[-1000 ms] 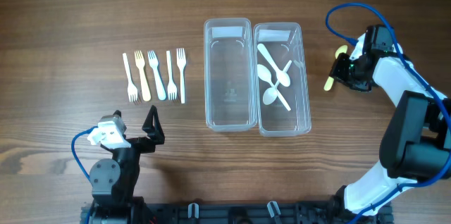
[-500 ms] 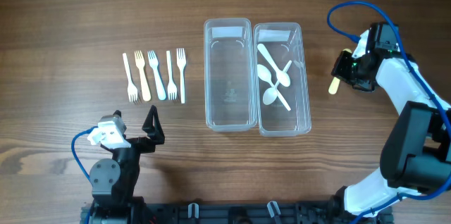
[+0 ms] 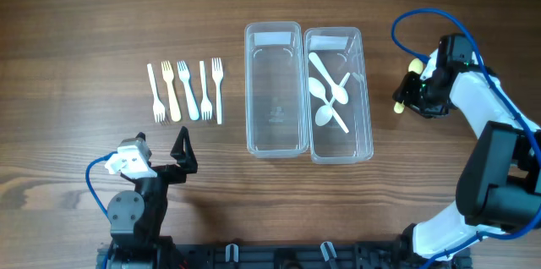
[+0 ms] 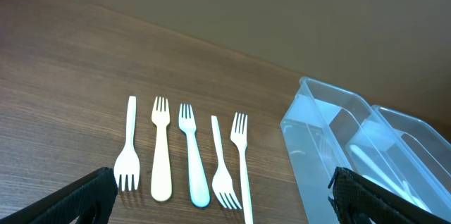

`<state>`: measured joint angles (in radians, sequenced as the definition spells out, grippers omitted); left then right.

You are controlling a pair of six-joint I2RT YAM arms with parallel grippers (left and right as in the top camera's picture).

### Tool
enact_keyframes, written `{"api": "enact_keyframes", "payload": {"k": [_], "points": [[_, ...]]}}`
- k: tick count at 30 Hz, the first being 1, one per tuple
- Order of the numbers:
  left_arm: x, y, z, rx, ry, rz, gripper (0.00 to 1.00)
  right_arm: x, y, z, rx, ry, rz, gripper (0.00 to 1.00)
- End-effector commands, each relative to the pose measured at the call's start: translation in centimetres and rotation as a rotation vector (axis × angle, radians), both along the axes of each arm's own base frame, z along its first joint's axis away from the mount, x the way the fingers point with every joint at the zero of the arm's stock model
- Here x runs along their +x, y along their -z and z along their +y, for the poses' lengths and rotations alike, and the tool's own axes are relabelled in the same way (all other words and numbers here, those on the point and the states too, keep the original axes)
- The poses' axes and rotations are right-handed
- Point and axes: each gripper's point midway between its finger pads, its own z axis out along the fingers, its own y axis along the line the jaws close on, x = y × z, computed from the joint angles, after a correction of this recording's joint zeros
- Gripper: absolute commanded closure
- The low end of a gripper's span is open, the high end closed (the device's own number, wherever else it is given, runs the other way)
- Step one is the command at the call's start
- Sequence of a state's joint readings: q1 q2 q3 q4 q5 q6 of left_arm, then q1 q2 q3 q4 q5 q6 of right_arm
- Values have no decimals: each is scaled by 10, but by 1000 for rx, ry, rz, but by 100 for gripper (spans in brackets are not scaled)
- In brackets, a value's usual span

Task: Pack container
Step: 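Lift the yellow spoon with the right gripper and turn toward containers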

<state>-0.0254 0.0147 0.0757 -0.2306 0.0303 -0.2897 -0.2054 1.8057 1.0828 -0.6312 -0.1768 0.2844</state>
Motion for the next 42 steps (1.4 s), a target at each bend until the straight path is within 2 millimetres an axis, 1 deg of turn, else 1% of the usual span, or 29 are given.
{"api": "enact_keyframes", "payload": {"k": [1,3,5,11,14,15,16,17,18,23,26,29,36,38,40,42], "points": [[0,0,0,24,4,-7,0,-1,0,-6,-42,51,-10,51],[0,0,0,24,4,-7,0,-1,3,-13,-75,79,-12,49],[0,0,0,24,4,-7,0,-1,7,-14,-79,82,-26,47],[0,0,0,24,4,-7,0,-4,20,-13,-71,122,-42,47],[0,0,0,24,4,-7,0,-7,27,-12,-70,124,-43,49],[0,0,0,24,4,-7,0,-7,28,-13,-70,124,-45,62],[0,0,0,24,4,-7,0,-6,27,-12,-67,123,-49,86],[0,0,0,24,4,-7,0,-5,27,-11,-63,123,-51,93],[0,0,0,24,4,-7,0,-5,27,-10,-56,120,-54,96],[0,0,0,24,4,-7,0,1,24,-6,-31,110,-77,96],[0,0,0,24,4,-7,0,8,17,-8,-36,104,-92,96],[0,0,0,24,4,-7,0,18,5,-10,-44,83,-105,96],[0,0,0,24,4,-7,0,39,-39,-12,-66,28,-178,96],[0,0,0,24,4,-7,0,42,-53,-10,-63,-9,-205,96],[0,0,0,24,4,-7,0,43,-70,0,-28,-67,-241,96],[0,0,0,24,4,-7,0,41,-83,9,6,-100,-268,96]]}}
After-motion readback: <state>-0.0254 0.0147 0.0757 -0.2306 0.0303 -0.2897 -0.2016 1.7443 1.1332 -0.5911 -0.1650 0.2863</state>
